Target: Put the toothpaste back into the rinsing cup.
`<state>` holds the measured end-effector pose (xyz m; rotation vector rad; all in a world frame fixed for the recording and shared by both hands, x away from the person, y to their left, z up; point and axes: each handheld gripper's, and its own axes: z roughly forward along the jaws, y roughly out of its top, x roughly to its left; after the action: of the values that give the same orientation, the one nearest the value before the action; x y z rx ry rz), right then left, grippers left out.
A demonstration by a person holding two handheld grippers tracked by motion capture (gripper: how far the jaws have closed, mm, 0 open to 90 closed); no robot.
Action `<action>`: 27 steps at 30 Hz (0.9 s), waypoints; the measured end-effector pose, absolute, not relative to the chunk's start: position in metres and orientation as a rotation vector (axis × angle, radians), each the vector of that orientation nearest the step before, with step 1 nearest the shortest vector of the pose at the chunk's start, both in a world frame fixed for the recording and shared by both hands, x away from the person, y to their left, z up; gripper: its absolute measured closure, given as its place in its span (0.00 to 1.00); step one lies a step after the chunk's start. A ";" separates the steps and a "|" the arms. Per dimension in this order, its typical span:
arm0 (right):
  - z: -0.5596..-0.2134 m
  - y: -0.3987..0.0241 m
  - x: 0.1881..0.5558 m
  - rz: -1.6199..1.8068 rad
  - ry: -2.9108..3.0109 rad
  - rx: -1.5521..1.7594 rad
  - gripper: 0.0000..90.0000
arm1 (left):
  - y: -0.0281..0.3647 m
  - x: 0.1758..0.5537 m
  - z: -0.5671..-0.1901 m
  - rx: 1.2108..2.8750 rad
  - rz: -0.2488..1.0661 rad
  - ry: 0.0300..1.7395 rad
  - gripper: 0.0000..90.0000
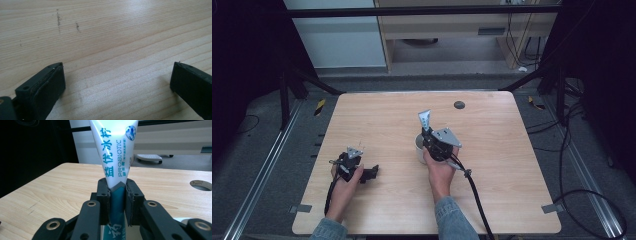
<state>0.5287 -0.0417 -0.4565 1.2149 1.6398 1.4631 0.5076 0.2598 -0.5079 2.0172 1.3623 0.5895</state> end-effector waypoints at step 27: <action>-0.452 -0.047 0.529 1.449 1.678 1.225 0.83 | 0.260 0.508 -0.508 2.017 0.588 1.360 0.00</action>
<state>0.5295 -0.0471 -0.4518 1.2252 1.6780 1.4487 0.5077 0.2600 -0.5080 2.0175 1.3599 0.5882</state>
